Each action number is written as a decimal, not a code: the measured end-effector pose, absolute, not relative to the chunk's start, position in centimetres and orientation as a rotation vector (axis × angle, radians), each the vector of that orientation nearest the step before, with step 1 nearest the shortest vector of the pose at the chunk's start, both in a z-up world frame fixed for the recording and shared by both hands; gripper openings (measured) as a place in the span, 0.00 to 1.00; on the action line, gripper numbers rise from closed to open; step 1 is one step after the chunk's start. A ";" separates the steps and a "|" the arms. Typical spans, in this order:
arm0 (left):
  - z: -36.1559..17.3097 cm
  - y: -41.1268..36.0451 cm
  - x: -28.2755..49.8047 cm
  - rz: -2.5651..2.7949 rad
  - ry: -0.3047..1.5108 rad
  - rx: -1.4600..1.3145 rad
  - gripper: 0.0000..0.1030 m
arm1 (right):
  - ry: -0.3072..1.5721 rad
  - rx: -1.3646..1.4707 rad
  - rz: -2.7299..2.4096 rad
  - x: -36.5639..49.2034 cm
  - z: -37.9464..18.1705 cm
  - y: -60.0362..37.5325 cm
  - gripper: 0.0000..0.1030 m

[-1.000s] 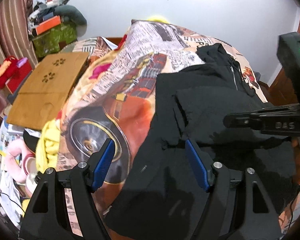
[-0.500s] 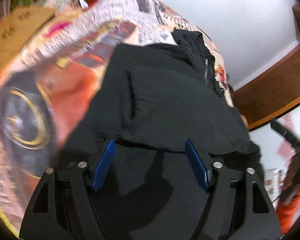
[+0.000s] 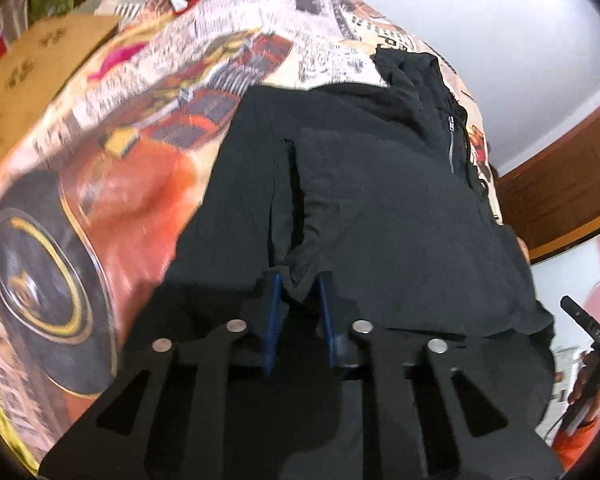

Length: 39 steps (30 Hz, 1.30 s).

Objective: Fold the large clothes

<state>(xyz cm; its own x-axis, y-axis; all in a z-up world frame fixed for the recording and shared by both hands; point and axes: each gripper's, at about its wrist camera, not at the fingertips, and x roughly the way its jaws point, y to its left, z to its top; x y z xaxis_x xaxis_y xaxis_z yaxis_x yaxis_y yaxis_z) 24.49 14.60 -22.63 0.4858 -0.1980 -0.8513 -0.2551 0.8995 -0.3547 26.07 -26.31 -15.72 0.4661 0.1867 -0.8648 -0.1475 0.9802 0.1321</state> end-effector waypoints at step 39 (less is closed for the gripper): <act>-13.2 8.9 30.7 0.027 0.872 0.048 0.46 | 0.879 0.022 0.328 30.1 -9.8 -21.3 0.58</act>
